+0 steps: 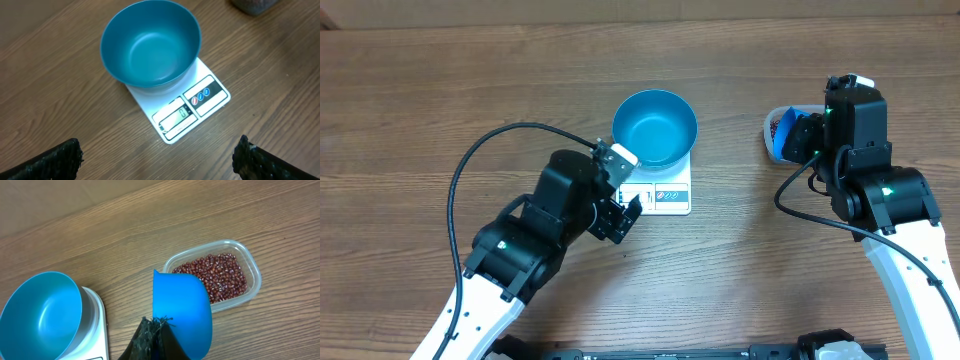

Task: Scoop item into bowl and weigh 150g on scale
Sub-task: 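Withdraw the left gripper from the scale toward the front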

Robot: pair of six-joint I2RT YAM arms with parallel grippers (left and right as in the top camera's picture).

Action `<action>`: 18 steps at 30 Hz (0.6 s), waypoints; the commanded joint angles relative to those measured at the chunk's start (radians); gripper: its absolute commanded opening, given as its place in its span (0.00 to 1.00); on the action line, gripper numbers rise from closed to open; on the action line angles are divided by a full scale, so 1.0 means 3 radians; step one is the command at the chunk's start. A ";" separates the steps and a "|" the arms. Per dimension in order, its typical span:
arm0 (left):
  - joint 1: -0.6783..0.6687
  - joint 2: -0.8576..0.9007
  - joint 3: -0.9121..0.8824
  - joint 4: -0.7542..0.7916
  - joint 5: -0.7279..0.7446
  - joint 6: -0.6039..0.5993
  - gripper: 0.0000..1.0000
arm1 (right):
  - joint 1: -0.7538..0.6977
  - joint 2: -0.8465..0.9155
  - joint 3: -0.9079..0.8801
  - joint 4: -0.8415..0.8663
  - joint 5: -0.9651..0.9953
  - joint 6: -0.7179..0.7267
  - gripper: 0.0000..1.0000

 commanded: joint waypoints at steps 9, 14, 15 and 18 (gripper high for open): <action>0.0596 -0.0022 0.0089 0.0001 0.0959 0.0666 1.00 | -0.0014 -0.0020 0.0109 -0.0004 -0.0006 0.0010 0.04; 0.0646 -0.0022 0.0089 0.0001 0.1071 0.0861 1.00 | -0.0014 -0.0020 0.0109 -0.0005 -0.0006 0.0010 0.04; 0.0654 -0.0022 0.0089 -0.0001 0.1078 0.0908 1.00 | -0.0014 -0.0020 0.0109 -0.0005 -0.0006 0.0010 0.04; 0.0684 -0.0010 0.0089 -0.0006 0.1067 0.1015 1.00 | -0.0014 -0.0020 0.0109 -0.0004 -0.0006 0.0010 0.04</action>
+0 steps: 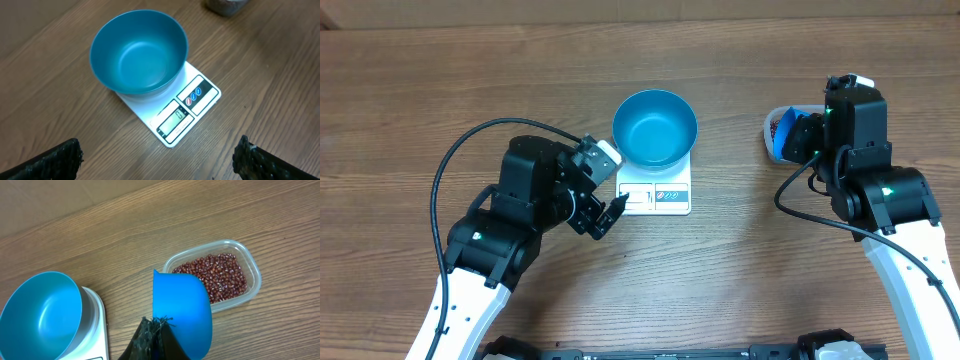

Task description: Scoop item into bowl and weigh 150g on scale

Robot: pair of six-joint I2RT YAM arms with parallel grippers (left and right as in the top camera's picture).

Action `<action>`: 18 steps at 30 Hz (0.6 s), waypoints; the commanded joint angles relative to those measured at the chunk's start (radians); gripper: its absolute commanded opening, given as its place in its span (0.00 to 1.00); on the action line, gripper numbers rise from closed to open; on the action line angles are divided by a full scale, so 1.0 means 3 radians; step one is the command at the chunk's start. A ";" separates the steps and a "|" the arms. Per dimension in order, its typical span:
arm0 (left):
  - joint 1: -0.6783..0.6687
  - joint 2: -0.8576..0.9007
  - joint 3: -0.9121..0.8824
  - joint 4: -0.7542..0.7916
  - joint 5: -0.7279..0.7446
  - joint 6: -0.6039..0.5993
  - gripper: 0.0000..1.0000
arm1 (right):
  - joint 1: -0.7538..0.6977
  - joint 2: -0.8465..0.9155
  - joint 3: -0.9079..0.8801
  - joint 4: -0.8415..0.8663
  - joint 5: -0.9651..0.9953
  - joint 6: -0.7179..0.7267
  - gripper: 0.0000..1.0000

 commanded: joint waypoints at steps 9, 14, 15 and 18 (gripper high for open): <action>0.0186 0.0257 0.0089 -0.0055 0.0383 0.0261 0.99 | -0.0015 -0.0020 0.0109 -0.0006 -0.0005 0.0010 0.04; 0.0187 0.0345 0.0089 -0.0034 0.0407 0.0248 0.99 | -0.0015 -0.0020 0.0109 -0.0006 -0.0005 0.0010 0.04; 0.0188 0.0345 0.0089 -0.0024 0.0399 0.0225 0.99 | -0.0015 -0.0020 0.0109 -0.0006 -0.0006 0.0010 0.04; 0.0188 0.0345 0.0089 0.0108 0.0392 -0.0122 1.00 | -0.0015 -0.0020 0.0109 -0.0006 -0.0006 0.0011 0.04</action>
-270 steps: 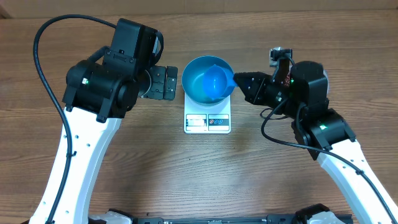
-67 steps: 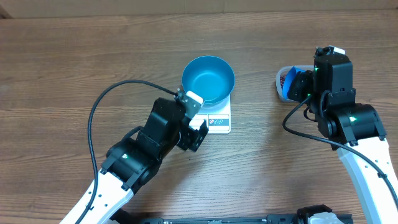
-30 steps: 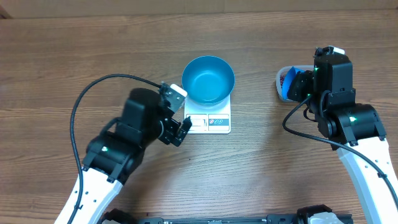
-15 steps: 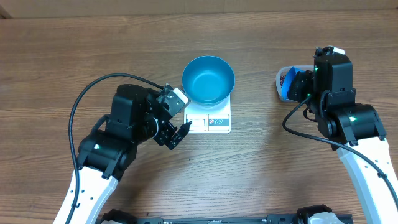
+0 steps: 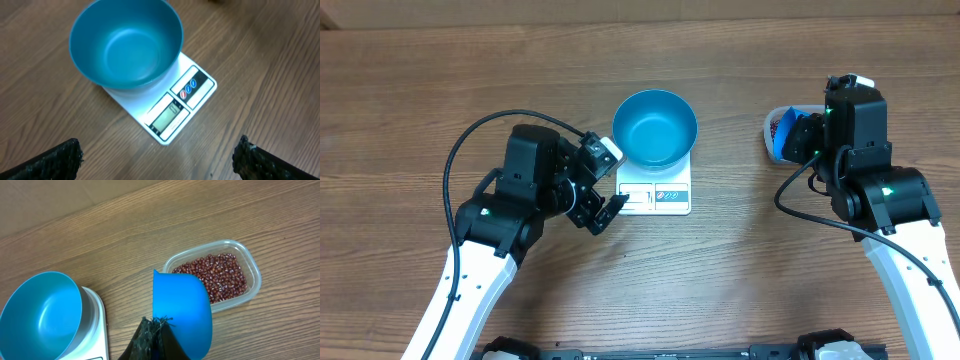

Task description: Scoop item into bowl and weigh 150g on scale

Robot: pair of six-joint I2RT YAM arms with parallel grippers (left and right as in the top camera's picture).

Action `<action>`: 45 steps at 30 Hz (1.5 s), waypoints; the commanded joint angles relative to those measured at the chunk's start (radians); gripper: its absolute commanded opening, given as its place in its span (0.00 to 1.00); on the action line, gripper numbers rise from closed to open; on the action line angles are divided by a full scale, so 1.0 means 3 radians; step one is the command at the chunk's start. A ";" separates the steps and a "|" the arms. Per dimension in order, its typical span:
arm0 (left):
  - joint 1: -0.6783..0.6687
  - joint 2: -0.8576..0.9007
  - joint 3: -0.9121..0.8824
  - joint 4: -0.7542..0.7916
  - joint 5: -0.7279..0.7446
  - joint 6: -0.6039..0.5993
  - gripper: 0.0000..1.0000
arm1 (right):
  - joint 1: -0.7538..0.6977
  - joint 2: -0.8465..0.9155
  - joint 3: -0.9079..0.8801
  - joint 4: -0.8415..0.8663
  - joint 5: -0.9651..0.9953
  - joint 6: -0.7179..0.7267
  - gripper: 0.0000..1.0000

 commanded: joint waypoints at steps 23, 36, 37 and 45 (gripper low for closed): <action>0.0018 0.0005 0.0088 0.0103 0.0084 -0.0397 0.99 | -0.0015 -0.0020 0.0109 -0.0005 -0.0006 0.0010 0.04; 0.0018 0.0005 0.0088 0.0103 0.0084 -0.0397 1.00 | -0.0017 -0.0014 0.0111 -0.0080 -0.0008 -0.0084 0.04; 0.0018 0.0005 0.0088 0.0103 0.0084 -0.0397 1.00 | -0.0017 -0.0014 0.0111 -0.0084 -0.0006 -0.0109 0.04; 0.0018 0.0005 0.0088 0.0103 0.0084 -0.0397 1.00 | -0.0142 -0.0014 0.0146 -0.0070 -0.0008 -0.0195 0.04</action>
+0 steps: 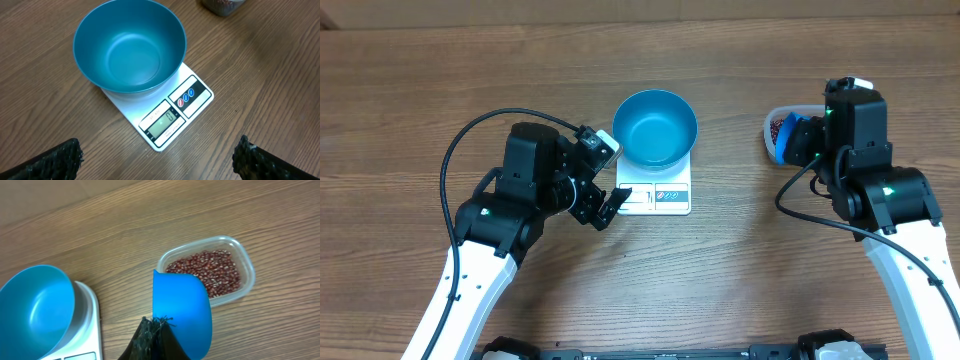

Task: Scoop item into bowl and weigh 150g on scale
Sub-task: 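Lower the blue scoop into the red beans with the right gripper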

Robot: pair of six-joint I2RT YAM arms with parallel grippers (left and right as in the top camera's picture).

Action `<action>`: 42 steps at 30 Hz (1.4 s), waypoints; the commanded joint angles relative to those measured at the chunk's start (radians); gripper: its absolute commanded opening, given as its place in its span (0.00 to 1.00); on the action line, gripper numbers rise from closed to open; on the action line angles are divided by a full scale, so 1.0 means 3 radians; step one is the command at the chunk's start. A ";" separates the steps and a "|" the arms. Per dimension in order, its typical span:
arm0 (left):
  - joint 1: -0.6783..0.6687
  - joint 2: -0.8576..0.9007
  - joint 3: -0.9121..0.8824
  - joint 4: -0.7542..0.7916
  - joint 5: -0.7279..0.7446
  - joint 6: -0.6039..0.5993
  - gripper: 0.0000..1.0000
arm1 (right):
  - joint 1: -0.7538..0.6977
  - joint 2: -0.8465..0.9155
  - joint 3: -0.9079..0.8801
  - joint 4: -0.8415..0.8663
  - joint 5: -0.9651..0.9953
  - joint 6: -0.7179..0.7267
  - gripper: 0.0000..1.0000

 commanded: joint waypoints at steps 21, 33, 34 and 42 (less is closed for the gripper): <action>0.0018 0.0005 0.0086 0.0003 0.0060 -0.0047 1.00 | -0.0519 0.0863 0.1584 -0.0963 0.0037 -0.0301 0.04; 0.0018 0.0005 0.0086 0.0003 0.0060 -0.0047 1.00 | -0.0512 0.1239 0.1596 -0.0968 0.0327 -0.0736 0.04; 0.0018 0.0005 0.0086 0.0003 0.0060 -0.0047 1.00 | -0.0512 0.1253 0.1596 -0.0968 0.0333 -0.0786 0.04; 0.0018 0.0005 0.0086 0.0003 0.0060 -0.0047 1.00 | -0.0467 0.1403 0.1592 -0.0968 0.0381 -0.1067 0.04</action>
